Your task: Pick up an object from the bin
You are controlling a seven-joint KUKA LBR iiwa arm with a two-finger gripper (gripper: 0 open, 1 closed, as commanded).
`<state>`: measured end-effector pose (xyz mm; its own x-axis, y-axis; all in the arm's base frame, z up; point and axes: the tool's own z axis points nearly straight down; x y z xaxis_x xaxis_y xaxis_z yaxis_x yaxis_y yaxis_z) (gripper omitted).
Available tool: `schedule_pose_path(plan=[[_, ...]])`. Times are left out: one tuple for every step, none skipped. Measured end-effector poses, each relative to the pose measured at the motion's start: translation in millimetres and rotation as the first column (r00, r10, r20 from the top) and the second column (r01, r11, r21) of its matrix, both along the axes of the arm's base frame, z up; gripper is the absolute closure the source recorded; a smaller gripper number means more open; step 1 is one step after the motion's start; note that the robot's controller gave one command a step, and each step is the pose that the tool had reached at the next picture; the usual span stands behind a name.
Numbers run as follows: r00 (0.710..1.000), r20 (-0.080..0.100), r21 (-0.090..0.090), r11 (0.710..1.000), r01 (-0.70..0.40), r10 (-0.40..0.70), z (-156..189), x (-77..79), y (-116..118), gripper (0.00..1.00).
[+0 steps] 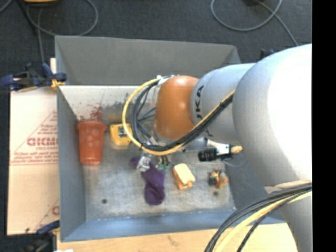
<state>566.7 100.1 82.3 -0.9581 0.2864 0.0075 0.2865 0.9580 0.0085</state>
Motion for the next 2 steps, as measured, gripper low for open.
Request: schedule_pose_path(plan=[[1.000, 0.003, -0.007, 1.000, -0.001, 0.001, 14, -1.3, -2, 1.00], [1.000, 0.007, -0.009, 1.000, -0.001, 0.001, 30, 0.3, -3, 1.00]])
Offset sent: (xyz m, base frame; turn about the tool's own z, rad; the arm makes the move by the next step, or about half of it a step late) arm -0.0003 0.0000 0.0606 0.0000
